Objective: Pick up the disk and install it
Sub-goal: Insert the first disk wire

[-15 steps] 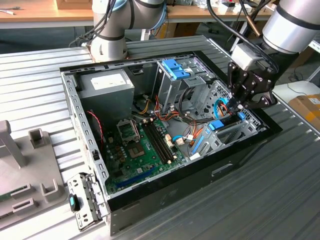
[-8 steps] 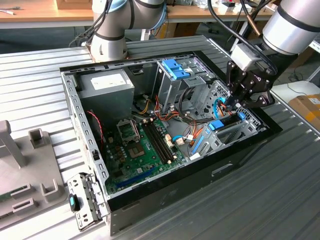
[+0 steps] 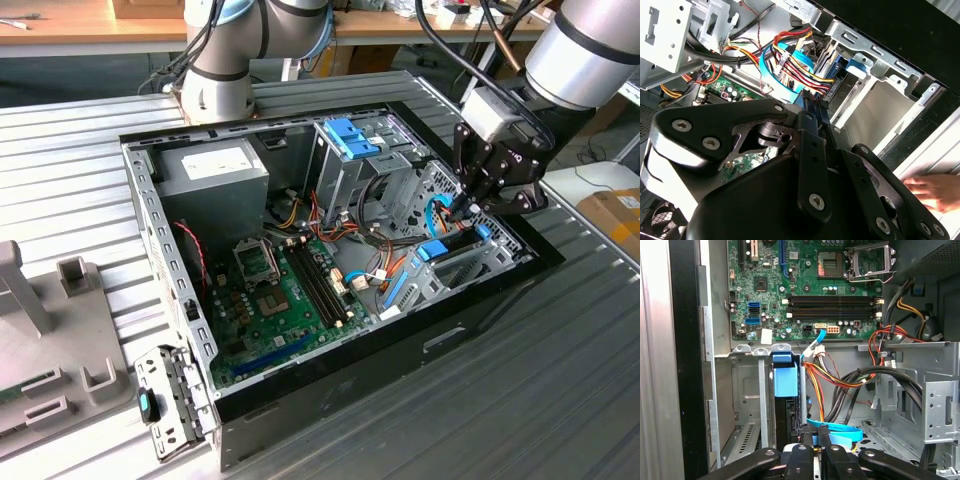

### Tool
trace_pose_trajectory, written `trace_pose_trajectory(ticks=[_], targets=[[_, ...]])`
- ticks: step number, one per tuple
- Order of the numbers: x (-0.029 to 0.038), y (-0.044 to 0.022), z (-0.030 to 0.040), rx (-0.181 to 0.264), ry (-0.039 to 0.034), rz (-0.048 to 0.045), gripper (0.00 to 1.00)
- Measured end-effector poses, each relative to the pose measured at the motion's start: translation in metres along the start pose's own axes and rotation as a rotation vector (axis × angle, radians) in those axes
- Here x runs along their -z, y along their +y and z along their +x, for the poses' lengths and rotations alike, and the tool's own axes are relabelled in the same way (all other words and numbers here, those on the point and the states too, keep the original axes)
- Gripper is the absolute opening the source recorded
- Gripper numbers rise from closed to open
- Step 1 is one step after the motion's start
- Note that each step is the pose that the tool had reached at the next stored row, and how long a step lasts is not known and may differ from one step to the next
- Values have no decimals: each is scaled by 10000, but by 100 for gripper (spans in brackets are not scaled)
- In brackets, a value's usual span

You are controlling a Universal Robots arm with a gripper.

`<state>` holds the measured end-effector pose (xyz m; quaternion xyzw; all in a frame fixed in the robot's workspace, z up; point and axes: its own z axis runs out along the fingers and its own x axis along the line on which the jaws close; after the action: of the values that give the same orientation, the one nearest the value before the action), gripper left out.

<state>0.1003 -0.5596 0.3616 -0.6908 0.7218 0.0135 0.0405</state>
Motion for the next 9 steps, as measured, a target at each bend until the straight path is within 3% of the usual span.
trace_pose_trajectory(ticks=[8,9], targets=[[0,0,0,19,0,-2,16],[-1,2,1,228,13,-16,16]])
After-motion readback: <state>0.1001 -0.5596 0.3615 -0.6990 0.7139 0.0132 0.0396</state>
